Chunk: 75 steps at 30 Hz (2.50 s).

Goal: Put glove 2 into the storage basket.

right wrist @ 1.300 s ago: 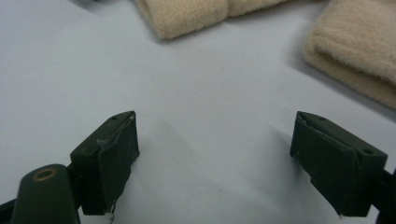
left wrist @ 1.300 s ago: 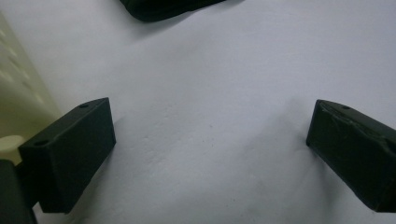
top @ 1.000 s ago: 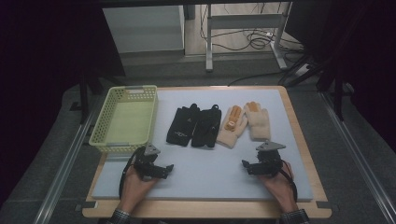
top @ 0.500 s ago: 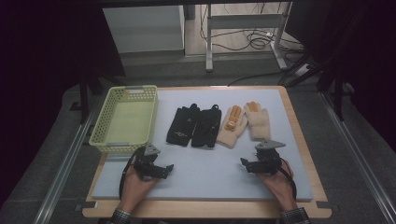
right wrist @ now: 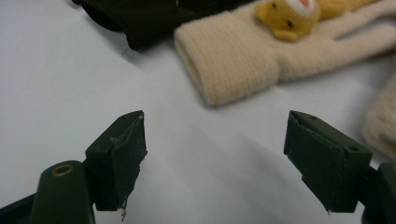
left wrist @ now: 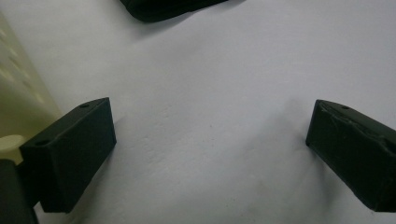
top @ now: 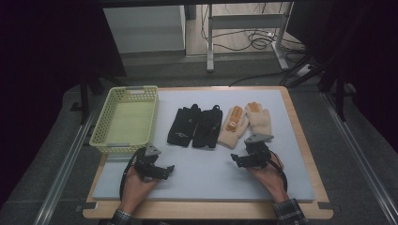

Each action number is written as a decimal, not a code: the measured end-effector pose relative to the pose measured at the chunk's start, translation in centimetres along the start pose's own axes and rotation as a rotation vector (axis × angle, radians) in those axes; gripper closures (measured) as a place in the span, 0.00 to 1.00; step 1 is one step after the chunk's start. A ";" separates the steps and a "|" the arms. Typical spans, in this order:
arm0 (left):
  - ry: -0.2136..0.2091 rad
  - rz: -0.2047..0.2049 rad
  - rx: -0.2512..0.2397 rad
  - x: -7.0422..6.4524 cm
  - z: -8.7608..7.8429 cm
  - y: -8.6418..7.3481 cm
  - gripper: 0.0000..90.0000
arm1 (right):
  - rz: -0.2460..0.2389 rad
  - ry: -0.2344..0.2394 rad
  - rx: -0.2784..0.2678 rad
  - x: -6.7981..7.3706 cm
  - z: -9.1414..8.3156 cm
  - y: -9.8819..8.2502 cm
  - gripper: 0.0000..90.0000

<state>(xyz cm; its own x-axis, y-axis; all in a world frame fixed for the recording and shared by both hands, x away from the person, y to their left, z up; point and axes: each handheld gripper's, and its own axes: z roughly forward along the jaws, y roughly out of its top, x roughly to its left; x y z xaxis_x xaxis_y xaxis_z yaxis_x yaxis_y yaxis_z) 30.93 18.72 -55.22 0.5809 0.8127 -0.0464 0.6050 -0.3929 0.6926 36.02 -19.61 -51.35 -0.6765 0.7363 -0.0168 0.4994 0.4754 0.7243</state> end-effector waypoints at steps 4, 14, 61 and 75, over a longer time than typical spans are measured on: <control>0.000 0.000 0.000 0.0 0.0 0.0 0.02 | -0.010 0.009 -0.007 0.1 0.6 1.2 0.25; 0.000 -0.001 0.000 0.0 0.0 0.0 0.02 | -0.046 0.037 -0.010 0.5 2.8 4.3 0.32; 0.000 0.000 -0.001 0.0 0.0 0.0 0.02 | -0.079 0.012 0.071 1.0 11.9 10.9 0.92; -0.001 0.001 0.000 0.0 0.0 0.0 0.02 | -0.092 0.137 -0.042 4.7 3.8 10.1 0.91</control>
<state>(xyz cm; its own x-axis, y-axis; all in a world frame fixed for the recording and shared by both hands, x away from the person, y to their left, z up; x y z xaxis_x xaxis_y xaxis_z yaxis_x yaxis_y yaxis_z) 30.94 18.73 -55.23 0.5820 0.8119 -0.0460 0.6041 -0.3938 0.6929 39.96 -9.52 -46.74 -0.7872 0.6167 0.0075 0.4110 0.5154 0.7519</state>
